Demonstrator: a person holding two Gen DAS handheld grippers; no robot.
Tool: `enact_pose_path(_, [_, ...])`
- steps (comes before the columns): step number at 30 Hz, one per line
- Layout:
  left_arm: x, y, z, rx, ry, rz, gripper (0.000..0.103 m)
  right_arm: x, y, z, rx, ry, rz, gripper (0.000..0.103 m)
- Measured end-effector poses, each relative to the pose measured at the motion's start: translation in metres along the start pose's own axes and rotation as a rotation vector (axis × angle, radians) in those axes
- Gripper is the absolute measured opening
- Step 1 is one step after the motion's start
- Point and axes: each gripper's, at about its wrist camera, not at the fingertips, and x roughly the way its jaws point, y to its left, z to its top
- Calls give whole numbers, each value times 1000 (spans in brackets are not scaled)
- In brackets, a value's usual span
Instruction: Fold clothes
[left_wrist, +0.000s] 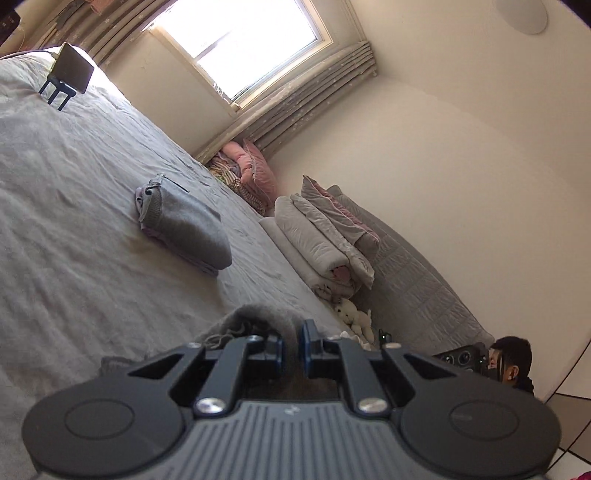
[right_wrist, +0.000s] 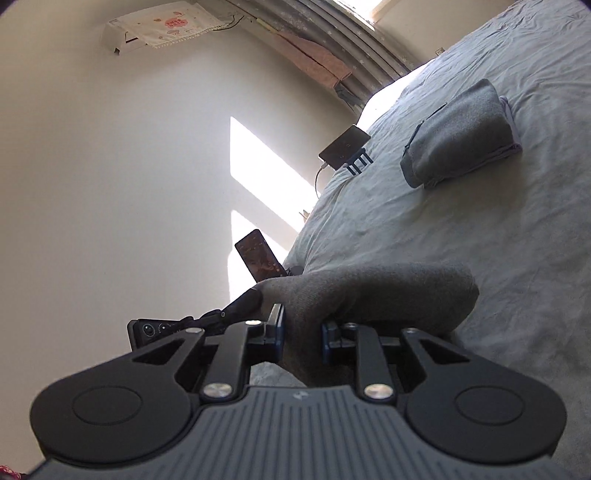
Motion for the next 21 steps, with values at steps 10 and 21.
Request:
enact_pose_path(10, [-71, -14, -78, 23, 224, 88, 11, 2, 35, -87, -146, 242, -16, 23])
enact_pose_path(21, [-69, -19, -70, 57, 314, 183, 66, -16, 33, -94, -97, 229, -118, 64])
